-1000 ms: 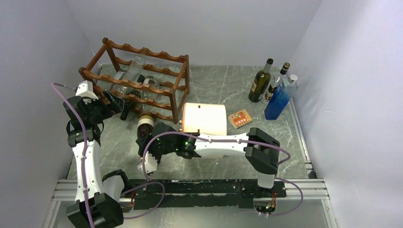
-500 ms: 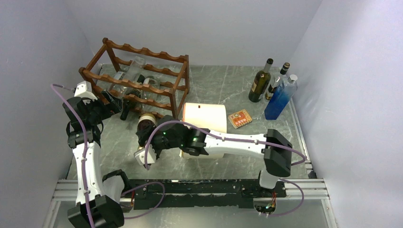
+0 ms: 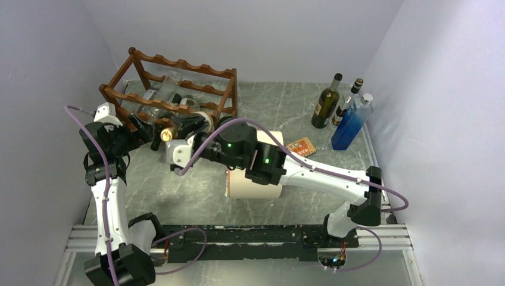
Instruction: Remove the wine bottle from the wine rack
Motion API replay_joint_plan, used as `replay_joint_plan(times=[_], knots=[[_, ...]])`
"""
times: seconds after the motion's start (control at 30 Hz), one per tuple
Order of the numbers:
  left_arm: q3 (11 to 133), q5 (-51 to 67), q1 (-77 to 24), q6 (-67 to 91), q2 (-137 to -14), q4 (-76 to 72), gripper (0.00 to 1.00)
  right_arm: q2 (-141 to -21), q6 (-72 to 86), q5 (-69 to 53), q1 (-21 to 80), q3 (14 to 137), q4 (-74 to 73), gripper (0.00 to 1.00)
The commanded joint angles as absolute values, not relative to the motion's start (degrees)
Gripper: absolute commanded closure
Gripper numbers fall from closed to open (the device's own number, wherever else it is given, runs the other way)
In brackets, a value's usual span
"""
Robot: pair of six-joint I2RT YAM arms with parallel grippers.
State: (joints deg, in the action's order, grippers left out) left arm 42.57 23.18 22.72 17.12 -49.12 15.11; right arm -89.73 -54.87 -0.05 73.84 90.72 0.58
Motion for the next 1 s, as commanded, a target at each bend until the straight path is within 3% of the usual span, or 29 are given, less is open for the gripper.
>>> replay_joint_plan(times=[0.0,0.5,0.97], knots=[[42.2,24.2,23.2,16.3,-48.8,13.6,0.0,-83.6,-64.8,9.9,73.2,100.2,14.8,1.0],[42.0,26.2,23.0,16.8,-49.0,13.4,0.0,-79.7,-60.8,20.9,65.7,108.2,8.3,1.0],[42.0,26.7,22.1,16.7,-49.5,13.5,0.0,-71.9,-43.8,22.5,42.6,94.1,4.2,1.0]])
